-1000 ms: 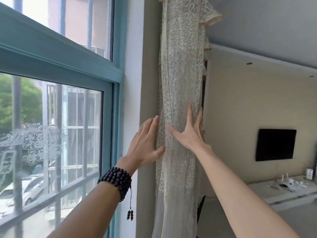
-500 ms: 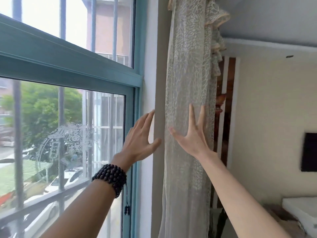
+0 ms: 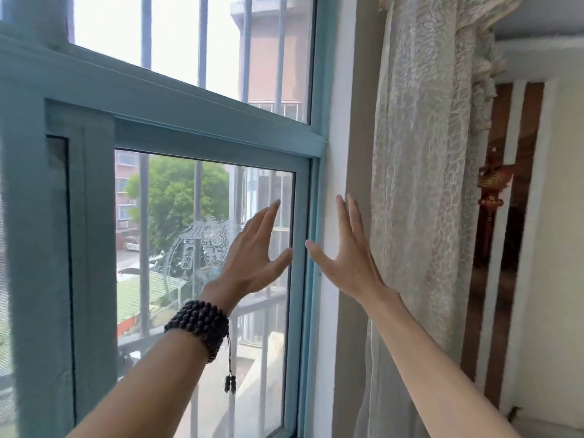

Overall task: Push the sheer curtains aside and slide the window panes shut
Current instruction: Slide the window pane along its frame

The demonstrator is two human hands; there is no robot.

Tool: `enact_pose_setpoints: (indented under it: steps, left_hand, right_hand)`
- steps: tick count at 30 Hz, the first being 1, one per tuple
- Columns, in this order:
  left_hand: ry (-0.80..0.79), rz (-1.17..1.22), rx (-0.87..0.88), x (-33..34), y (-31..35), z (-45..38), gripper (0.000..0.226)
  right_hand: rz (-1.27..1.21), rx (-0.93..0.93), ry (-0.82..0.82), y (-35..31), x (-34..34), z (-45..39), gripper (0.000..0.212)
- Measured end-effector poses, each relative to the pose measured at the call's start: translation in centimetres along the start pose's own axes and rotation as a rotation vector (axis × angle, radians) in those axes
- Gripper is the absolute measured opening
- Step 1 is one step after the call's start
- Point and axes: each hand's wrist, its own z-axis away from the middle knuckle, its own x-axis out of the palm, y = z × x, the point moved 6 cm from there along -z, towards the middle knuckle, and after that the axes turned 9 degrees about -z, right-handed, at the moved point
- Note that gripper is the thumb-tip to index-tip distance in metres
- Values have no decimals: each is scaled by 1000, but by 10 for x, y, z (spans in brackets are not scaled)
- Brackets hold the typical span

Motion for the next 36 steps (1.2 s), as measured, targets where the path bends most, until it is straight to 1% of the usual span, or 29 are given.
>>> enact_pose_setpoints:
  steps: [6, 9, 12, 15, 17, 21, 25, 29, 36]
  left_hand:
    - [0, -123, -105, -44, -46, 28, 91]
    - [-35, -177, -161, -68, -67, 47, 92]
    - [-45, -255, -201, -97, -85, 65, 99]
    - [-39, -292, -195, -120, -93, 84, 107]
    - [-31, -307, -200, -134, -100, 95, 105]
    - [-35, -360, -263, -160, -122, 120, 98]
    - [-26, -363, -254, -171, -131, 133, 92]
    - [-14, -345, -250, -171, -133, 137, 91]
    - [-6, -379, -298, -157, -142, 142, 93]
  right_hand:
    - [-120, -78, -74, -33, 66, -6, 91]
    - [-153, -120, -75, -50, 94, -7, 89]
    - [-193, -167, -110, -68, 122, -6, 87]
    - [-257, -193, -131, -86, 146, -5, 86]
    - [-288, -200, -145, -99, 162, -4, 85]
    - [-328, -229, -188, -127, 193, -2, 85]
    - [-361, -252, -197, -147, 213, -4, 86]
    - [-399, -274, -201, -160, 227, -7, 86]
    - [-454, -315, -226, -149, 247, -12, 87]
